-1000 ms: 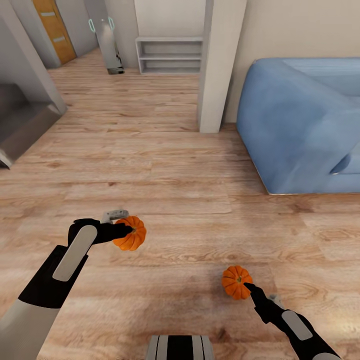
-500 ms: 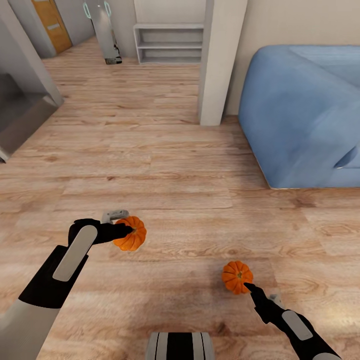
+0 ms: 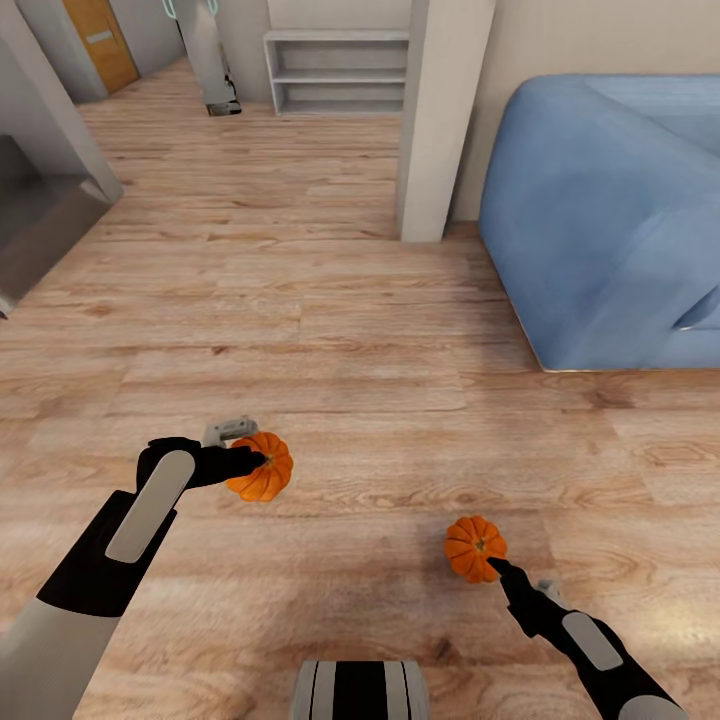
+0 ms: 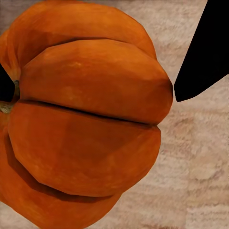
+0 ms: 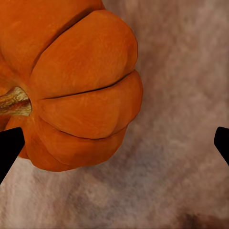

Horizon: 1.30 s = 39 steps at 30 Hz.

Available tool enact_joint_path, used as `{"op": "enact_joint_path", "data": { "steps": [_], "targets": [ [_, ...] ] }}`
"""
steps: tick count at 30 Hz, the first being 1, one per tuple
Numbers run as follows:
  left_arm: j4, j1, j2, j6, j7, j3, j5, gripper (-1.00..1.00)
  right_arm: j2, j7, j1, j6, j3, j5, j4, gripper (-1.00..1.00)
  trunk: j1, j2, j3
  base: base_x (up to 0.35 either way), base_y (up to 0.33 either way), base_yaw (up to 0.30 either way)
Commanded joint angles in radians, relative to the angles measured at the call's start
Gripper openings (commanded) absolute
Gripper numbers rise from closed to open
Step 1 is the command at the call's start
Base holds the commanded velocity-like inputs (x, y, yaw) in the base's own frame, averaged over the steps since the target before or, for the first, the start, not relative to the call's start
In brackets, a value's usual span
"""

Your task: Place each of the two pumpkins and all three candles from the living room inside a cabinet in the living room (use any cabinet), then make sure every cabinet is closed, and position the cauldron so it is next to a table in the living room.

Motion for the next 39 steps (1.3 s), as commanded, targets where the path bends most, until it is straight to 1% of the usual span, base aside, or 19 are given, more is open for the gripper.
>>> {"op": "enact_joint_path", "data": {
  "steps": [1,8,13,22,39],
  "targets": [
    [-0.001,-0.001,0.001,0.001,0.012,-0.002,0.008,-1.00,0.001,0.002,0.000,0.007,-0.005,-0.002,0.000,1.00,0.000,0.000,-0.001,0.000,0.000,0.000],
    [0.000,-0.001,0.003,0.003,0.014,-0.003,0.004,-1.00,0.002,0.002,-0.001,0.007,-0.005,-0.002,-0.001,1.00,0.000,0.000,-0.001,0.011,0.000,0.000],
    [-0.004,-0.001,0.003,0.024,0.013,-0.003,0.005,-1.00,0.003,0.002,-0.001,0.007,-0.005,-0.002,-0.001,1.00,0.000,0.000,-0.001,0.098,0.000,0.000],
    [-0.004,-0.001,0.002,0.024,0.013,-0.003,0.005,-1.00,0.005,0.002,-0.001,0.007,-0.005,-0.002,-0.002,1.00,0.000,0.000,-0.001,0.071,0.000,0.000],
    [0.001,-0.001,0.002,0.024,0.008,-0.003,0.005,-1.00,0.006,0.002,-0.001,0.007,-0.004,-0.002,-0.002,1.00,0.000,0.000,-0.001,0.019,0.007,0.000]
  ]
}}
